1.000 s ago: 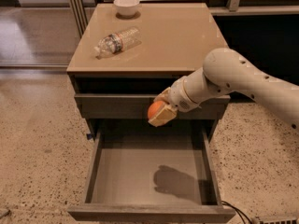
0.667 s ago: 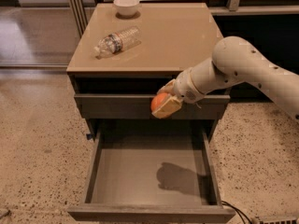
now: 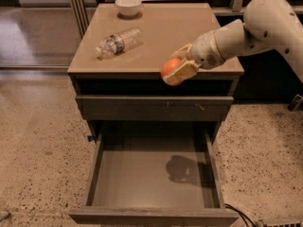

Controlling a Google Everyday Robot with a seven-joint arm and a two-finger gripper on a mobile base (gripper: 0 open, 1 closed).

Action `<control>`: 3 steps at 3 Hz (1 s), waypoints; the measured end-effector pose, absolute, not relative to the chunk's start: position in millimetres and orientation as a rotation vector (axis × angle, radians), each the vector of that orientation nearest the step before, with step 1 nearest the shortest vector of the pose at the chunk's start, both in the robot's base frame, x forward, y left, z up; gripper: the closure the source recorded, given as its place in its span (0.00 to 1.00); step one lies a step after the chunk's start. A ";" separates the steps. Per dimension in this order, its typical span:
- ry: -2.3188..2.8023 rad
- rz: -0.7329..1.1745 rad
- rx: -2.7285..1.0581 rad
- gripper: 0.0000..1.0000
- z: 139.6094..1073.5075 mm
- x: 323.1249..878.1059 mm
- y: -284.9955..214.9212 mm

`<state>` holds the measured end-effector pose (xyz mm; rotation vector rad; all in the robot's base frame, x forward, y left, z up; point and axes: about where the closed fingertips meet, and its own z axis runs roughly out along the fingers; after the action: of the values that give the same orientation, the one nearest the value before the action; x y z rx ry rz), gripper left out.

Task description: Pick orange from middle drawer and place on counter

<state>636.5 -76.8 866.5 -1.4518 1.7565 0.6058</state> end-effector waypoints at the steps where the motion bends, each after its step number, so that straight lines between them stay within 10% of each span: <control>1: 1.678 0.579 -1.445 1.00 919.6 653.5 -82.8; 3: 1.630 0.507 -1.462 1.00 964.8 707.3 -71.9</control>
Offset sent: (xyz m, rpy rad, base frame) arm 0.0740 -0.0085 0.1454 0.0468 -0.2003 0.0279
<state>707.3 -71.9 964.8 -1.4621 1.6297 0.5067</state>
